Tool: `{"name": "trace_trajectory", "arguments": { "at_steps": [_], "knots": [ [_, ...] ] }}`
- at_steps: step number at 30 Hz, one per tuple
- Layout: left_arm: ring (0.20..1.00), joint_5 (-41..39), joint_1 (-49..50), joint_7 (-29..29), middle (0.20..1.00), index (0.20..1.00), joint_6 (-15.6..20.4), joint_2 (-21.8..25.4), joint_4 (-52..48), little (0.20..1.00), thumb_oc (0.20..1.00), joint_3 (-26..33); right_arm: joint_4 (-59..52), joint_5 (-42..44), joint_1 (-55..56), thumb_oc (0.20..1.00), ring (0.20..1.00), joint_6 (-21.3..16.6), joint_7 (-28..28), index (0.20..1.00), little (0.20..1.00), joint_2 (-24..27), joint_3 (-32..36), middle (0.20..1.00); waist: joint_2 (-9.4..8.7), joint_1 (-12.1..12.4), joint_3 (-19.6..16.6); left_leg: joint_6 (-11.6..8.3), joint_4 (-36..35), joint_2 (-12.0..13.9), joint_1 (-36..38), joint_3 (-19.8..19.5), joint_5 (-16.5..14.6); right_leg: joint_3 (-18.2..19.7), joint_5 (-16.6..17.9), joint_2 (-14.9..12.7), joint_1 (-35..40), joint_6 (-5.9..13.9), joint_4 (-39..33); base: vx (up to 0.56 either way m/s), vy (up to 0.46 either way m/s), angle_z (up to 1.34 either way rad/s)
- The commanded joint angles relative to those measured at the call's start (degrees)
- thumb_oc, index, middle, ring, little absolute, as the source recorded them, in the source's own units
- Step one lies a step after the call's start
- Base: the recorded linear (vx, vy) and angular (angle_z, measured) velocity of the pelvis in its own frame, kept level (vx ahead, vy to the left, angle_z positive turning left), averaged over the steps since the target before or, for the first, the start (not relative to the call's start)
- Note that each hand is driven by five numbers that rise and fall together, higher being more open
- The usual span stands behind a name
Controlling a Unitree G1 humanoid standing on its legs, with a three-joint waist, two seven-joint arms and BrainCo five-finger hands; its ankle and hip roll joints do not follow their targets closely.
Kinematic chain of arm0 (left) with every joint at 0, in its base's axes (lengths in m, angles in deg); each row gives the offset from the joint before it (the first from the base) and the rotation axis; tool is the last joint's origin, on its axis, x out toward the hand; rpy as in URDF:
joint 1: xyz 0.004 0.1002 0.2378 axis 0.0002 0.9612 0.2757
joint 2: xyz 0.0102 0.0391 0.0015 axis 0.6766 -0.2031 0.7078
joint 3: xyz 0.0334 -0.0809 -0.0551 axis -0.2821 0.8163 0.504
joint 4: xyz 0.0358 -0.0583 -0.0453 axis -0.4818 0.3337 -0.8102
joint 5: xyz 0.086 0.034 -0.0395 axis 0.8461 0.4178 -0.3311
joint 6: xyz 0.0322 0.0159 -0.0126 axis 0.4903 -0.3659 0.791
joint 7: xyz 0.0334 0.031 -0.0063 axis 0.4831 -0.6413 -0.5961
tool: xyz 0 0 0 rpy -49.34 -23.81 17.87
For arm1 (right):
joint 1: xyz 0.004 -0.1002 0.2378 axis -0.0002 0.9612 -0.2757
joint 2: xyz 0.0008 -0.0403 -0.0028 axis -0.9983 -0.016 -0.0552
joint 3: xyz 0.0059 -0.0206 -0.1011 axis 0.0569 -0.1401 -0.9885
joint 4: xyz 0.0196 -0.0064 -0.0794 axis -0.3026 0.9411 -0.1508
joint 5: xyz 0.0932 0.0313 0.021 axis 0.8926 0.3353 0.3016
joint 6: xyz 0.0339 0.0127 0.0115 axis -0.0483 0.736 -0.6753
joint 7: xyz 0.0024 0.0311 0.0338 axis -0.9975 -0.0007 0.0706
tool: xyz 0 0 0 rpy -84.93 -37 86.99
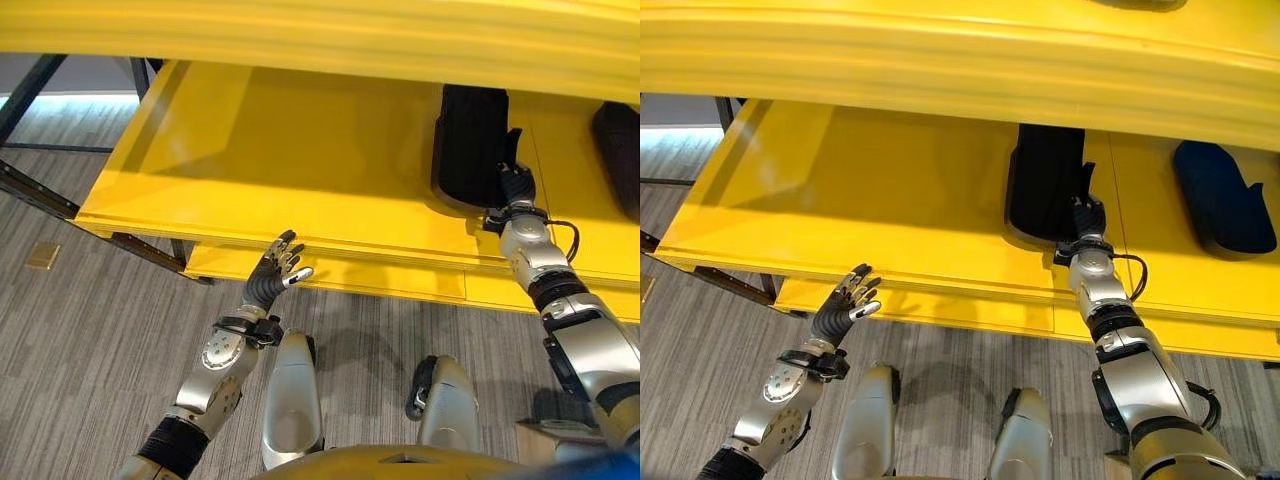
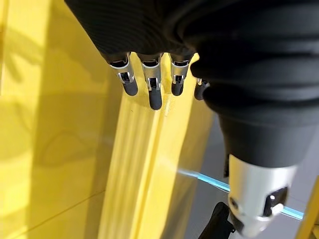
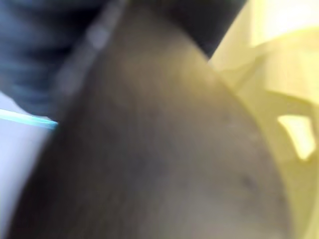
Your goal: Move parts from the plastic box to the shelf.
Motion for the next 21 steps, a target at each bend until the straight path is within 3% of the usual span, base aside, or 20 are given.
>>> {"name": "trace_trajectory", "arguments": {
  "at_steps": [1, 10, 15, 21],
  "knots": [
    [1.0, -0.67, -0.31, -0.16, 1.0, 1.0, 3.18, 1.62, -4.69, 1.0, 1.0, -0.15, 3.28, 0.22, -7.43, 0.2, 0.2, -3.59, -1.19, 0.2, 0.2, 2.95, 2.14, 0.2, 0.3, 0.5, -1.07, 0.17, -2.57, 0.63, 1.69, -1.18, 2.07, 1.43, 4.03, -1.23, 4.24, 0.7, -3.47, 0.0, 0.004, 0.06],
    [1.0, -0.29, -2.59, -0.22, 1.0, 1.0, 3.82, 1.95, -4.39, 1.0, 1.0, -1.72, 14.94, -5.01, -12.34, 0.2, 0.2, -1.12, 0.91, 0.2, 0.2, 5.62, -2.03, 0.2, 1.2, 1.54, 0.18, 0.38, -1.43, -0.09, -0.66, -1.92, 1.66, 1.38, 3.17, -1.5, 2.24, 0.32, -1.84, 0.0, -0.005, 0.01],
    [1.0, -0.43, -4.23, -0.27, 1.0, 1.0, 4.29, 1.65, -4.11, 1.0, 1.0, -2.51, 20.17, -4.56, -13.51, 0.2, 0.2, -0.35, 1.27, 0.2, 0.2, 6.89, -0.8, 0.2, 1.94, 2.4, 0.71, 0.5, -1.76, -0.59, -1.65, -2.53, 2.07, 0.59, 3.12, -1.71, 1.69, 0.33, -1.68, 0.01, -0.028, 0.09],
    [1.0, -0.12, -4.63, -0.57, 1.0, 1.0, 4.52, 1.5, -4.2, 1.0, 1.0, -2.29, 21.57, -7.26, -14.28, 0.2, 0.2, 0.24, 1.38, 0.2, 0.2, 8.53, -1.96, 0.2, 2.24, 2.93, 1.04, 0.69, -1.56, -1.1, -2.69, -2.95, 2.23, 0.24, 2.92, -1.95, 0.94, 0.23, -1.03, 0.0, -0.003, 0.02]
  ]
}}
